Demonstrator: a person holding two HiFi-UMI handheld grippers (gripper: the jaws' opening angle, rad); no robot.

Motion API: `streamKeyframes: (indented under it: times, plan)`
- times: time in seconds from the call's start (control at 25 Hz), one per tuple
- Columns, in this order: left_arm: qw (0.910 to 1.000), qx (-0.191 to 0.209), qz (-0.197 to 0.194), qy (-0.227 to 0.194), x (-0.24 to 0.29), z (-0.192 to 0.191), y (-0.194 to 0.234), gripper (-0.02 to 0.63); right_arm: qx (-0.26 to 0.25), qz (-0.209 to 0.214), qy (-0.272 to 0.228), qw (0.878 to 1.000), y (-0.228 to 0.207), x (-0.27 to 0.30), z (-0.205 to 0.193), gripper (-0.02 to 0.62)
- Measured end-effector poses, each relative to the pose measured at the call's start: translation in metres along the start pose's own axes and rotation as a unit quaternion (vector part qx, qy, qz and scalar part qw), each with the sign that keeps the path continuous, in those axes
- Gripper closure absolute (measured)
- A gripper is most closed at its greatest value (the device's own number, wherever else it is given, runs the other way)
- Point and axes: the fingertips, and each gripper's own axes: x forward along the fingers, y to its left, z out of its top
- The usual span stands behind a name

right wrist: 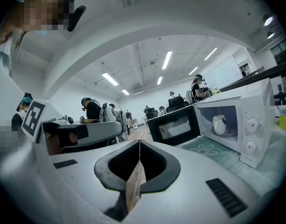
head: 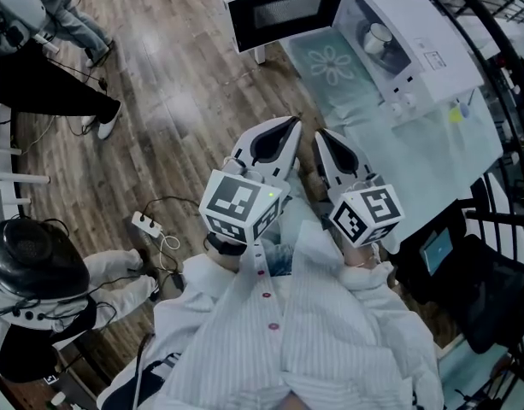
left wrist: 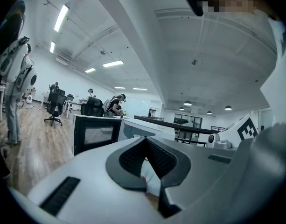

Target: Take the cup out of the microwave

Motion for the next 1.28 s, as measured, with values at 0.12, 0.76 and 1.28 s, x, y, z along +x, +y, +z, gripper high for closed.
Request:
streamKeyframes:
  times: [0.12, 0.76, 1.28]
  plan:
    - [1.0, 0.001, -0.003, 0.001, 0.021, 0.003, 0.014, 0.597, -0.006, -0.001, 0.002, 1.0, -0.013, 0.018, 0.006, 0.561]
    - [0.9984, 0.001, -0.054, 0.016, 0.174, 0.037, 0.087, 0.597, 0.007, -0.049, 0.011, 0.999, -0.124, 0.125, 0.059, 0.56]
    - [0.9947, 0.01, -0.101, 0.016, 0.26, 0.057, 0.107, 0.597, 0.017, -0.087, -0.013, 0.996, -0.19, 0.167, 0.095, 0.561]
